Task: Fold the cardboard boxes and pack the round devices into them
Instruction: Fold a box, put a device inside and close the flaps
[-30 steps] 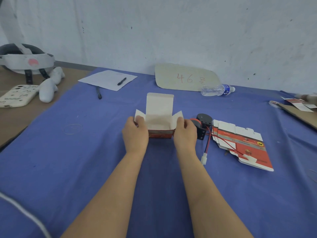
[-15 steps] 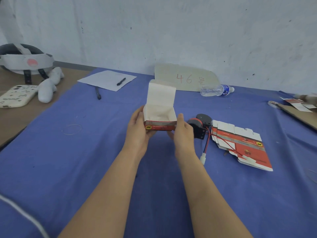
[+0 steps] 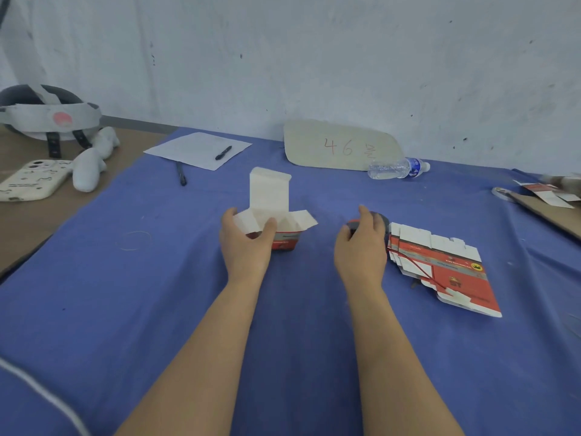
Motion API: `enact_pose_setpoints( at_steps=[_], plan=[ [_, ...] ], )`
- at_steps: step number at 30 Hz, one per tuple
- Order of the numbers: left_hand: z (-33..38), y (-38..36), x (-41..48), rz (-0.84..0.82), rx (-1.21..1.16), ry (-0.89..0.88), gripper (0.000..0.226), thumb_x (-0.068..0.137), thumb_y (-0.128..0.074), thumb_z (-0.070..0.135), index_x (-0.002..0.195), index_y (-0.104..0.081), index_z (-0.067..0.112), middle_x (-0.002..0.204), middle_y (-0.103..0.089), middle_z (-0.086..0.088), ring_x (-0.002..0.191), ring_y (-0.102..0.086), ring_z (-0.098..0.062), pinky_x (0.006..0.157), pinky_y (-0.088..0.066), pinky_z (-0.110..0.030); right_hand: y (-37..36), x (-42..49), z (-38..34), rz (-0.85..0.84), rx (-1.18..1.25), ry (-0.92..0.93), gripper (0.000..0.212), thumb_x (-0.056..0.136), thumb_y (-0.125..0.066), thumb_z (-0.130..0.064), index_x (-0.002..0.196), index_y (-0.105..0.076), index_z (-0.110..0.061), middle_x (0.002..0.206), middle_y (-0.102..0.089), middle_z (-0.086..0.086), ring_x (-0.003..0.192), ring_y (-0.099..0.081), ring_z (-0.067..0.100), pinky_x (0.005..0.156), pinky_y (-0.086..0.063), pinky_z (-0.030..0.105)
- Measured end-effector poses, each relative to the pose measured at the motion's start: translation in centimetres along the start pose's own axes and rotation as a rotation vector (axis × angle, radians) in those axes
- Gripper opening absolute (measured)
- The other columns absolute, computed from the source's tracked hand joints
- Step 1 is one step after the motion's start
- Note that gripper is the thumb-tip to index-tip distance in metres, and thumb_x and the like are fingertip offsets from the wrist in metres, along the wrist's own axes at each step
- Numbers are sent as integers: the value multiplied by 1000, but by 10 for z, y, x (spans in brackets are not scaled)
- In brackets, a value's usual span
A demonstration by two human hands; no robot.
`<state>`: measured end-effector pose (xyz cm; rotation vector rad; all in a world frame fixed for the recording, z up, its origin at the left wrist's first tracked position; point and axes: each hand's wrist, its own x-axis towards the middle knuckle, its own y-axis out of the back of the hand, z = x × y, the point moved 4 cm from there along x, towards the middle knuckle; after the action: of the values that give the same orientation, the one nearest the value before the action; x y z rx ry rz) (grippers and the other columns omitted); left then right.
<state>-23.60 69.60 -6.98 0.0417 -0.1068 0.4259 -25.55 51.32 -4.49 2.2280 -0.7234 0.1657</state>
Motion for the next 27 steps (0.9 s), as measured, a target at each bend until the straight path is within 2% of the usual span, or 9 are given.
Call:
enact_pose_setpoints(
  at_steps=[1, 3, 6, 8, 11, 14, 21, 25, 27],
  plan=[
    [-2, 1, 1, 7, 37, 1, 85, 81, -73, 31, 147, -22, 24, 143, -40, 1, 126, -49, -20, 101, -43, -32, -2, -1, 3, -66, -56, -20, 55, 99, -43, -20, 150, -23, -18, 156, -17, 7, 126, -45, 28, 83, -39, 31],
    [-3, -1, 1, 0, 41, -8, 106, 79, -76, 31, 153, 1, 23, 149, -35, -5, 127, -49, -22, 103, -42, -35, -7, -4, 5, -162, -153, -46, 63, 97, -48, -24, 151, -16, -21, 155, -13, 8, 122, -49, 32, 87, -42, 35],
    [-2, -3, -1, 3, 11, -9, 111, 80, -75, 32, 152, 10, 24, 123, -54, 5, 103, -58, -15, 81, -42, -26, -7, -4, 5, -197, -208, -83, 69, 92, -57, -31, 149, -21, -23, 148, -19, 10, 111, -55, 35, 87, -45, 37],
    [-2, -4, -2, 3, -22, 30, 102, 84, -70, 36, 152, 6, 24, 107, -55, 10, 91, -55, -11, 73, -39, -22, -7, -4, 4, -206, -201, -93, 66, 88, -62, -32, 144, -29, -23, 144, -23, 12, 109, -55, 35, 85, -46, 37],
    [-4, -4, 1, -10, -50, 102, 67, 92, -55, 35, 148, -20, 22, 109, -55, 6, 90, -54, -14, 68, -40, -23, -6, -3, 4, -171, -152, -88, 59, 85, -66, -29, 136, -36, -21, 139, -30, 11, 104, -56, 35, 76, -44, 35],
    [-5, -5, 3, -7, -17, 90, 30, 94, -47, 29, 122, -46, 18, 109, -58, 3, 87, -54, -12, 66, -42, -25, -2, -2, 1, -80, -83, -77, 57, 84, -68, -30, 132, -38, -21, 136, -34, 9, 102, -56, 35, 72, -43, 34],
    [-5, -5, 3, -22, 42, 57, 27, 95, -49, 28, 117, -53, 13, 105, -59, 3, 94, -56, -17, 75, -44, -27, 6, -5, -9, 184, 188, 72, 61, 82, -72, -28, 133, -40, -19, 133, -44, 1, 112, -49, 20, 75, -36, 29],
    [-4, -7, 1, -46, 90, 31, 22, 94, -50, 29, 112, -53, 16, 101, -59, 6, 89, -54, -12, 59, -39, -17, 6, -8, -13, 240, 344, 147, 60, 81, -74, -25, 133, -44, -26, 129, -51, -5, 114, -49, 13, 82, -34, 23],
    [-3, -7, 0, -49, 94, 32, 21, 95, -50, 29, 112, -53, 17, 101, -58, 6, 87, -54, -11, 56, -37, -14, 9, -8, -13, 254, 381, 136, 61, 82, -74, -23, 135, -44, -27, 130, -52, -5, 115, -50, 14, 85, -38, 23]
  ],
)
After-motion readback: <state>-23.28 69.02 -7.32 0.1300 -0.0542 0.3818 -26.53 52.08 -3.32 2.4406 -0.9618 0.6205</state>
